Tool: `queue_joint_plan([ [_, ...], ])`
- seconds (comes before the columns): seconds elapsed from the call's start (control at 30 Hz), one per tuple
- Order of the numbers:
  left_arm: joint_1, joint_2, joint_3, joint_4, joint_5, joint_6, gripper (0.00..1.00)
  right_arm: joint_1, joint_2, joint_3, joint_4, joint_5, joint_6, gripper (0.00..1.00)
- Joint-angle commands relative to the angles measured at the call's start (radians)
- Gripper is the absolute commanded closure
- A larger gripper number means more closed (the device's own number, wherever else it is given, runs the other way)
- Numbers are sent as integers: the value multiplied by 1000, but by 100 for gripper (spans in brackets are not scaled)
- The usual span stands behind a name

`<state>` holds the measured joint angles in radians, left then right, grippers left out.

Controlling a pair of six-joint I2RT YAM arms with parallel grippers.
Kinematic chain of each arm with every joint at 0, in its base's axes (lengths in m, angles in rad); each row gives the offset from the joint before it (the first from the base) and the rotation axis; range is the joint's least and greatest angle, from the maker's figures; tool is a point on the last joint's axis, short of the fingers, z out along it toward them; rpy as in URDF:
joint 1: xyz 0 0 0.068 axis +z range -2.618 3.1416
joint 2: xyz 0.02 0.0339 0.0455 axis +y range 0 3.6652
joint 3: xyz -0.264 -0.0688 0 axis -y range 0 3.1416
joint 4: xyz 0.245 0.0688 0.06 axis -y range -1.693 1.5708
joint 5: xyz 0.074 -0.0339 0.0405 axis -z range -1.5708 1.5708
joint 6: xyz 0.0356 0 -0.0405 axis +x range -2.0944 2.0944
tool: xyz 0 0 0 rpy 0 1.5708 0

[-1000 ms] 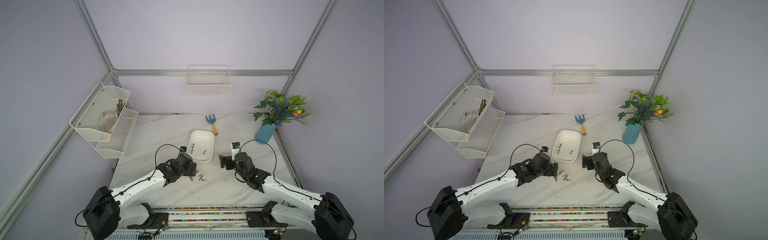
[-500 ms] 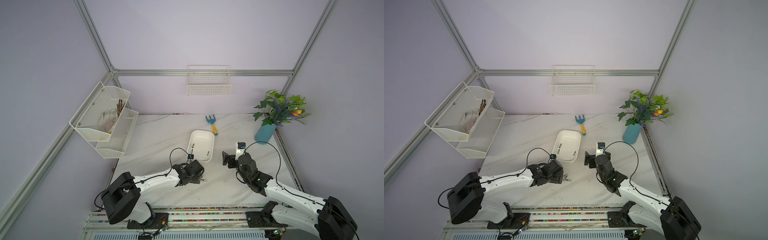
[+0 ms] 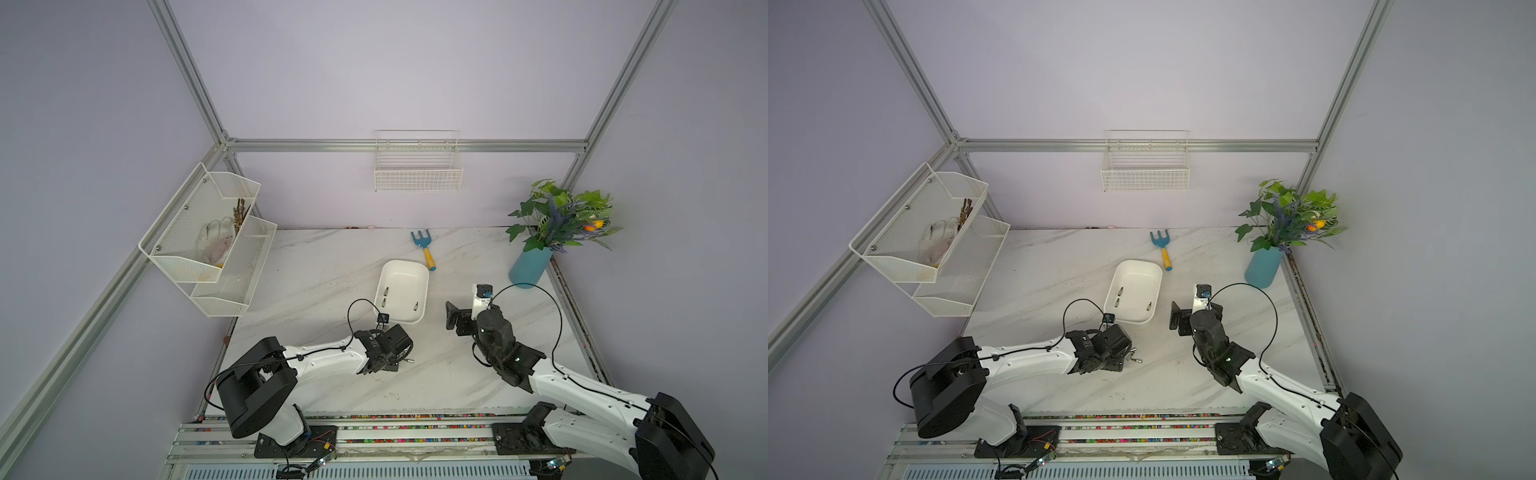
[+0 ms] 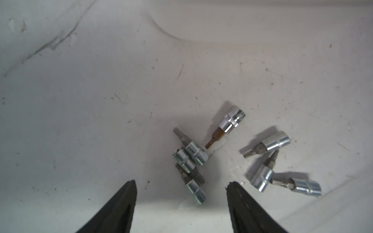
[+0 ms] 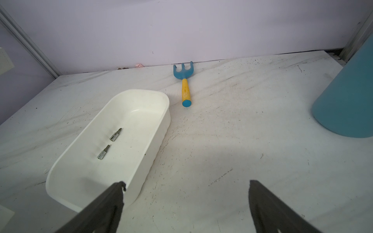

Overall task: Put the bit on the desktop into the storage box
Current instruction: Pick up the screwdriver bit from the center of the board.

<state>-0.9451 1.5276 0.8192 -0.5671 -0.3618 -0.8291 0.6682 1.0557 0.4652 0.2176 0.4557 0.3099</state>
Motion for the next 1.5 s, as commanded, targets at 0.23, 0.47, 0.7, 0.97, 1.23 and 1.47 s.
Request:
queue_joint_plan([
  [0.23,-4,16,-18,-20,-65,-36,32,-3,1,-10,37,15,-8,0],
  [0.47,-4,30,-28,-22,-76,-44,32,-3,1,-11,37,14,-10,0],
  [0.7,-4,46,-26,-24,-68,-44,34,-4,6,-10,39,14,-11,0],
  [0.97,-5,29,-48,-31,-35,-54,43,-3,9,-11,40,15,-11,0],
  [1.23,-5,-4,-88,-39,-10,-76,51,-4,11,-11,39,14,-12,0],
  [1.47,-4,-23,-111,-42,6,-87,58,-3,12,-10,40,14,-12,0],
])
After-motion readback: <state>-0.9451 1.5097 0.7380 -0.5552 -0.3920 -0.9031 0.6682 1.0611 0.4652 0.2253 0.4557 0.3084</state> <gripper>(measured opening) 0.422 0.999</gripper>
